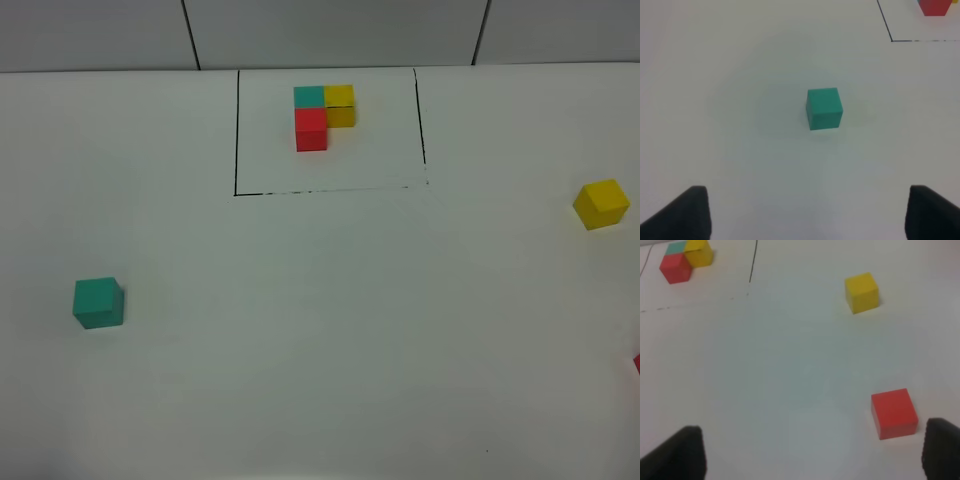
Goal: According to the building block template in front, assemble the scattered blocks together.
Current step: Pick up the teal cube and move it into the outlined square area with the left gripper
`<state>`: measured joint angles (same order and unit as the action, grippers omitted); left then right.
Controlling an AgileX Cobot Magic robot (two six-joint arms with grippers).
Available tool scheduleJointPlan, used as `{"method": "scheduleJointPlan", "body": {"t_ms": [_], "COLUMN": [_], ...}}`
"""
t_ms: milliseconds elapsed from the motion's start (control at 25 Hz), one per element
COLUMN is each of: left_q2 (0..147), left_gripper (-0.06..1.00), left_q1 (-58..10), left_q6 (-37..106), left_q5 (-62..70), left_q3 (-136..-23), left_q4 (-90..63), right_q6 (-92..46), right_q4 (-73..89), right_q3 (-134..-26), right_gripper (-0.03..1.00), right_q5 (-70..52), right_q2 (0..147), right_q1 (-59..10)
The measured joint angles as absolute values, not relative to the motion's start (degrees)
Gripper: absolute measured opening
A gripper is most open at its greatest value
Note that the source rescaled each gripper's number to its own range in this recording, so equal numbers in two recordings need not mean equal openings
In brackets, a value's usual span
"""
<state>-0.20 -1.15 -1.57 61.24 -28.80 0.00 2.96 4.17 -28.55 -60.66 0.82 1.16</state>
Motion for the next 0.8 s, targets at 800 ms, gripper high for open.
{"method": "scheduleJointPlan", "body": {"t_ms": [800], "left_q2": [0.2], "left_gripper": [0.72], "left_q1": [-1.2], "left_q6": [-1.6], "left_q5": [61.1], "left_q3": [-28.8], "left_q4": [1.8], "right_q6": [3.0], "right_q4": [4.2], "right_q3": [-28.5], "right_gripper": [0.75], "right_q5": [-60.7], "right_q2": [0.8], "right_q1": [1.2]}}
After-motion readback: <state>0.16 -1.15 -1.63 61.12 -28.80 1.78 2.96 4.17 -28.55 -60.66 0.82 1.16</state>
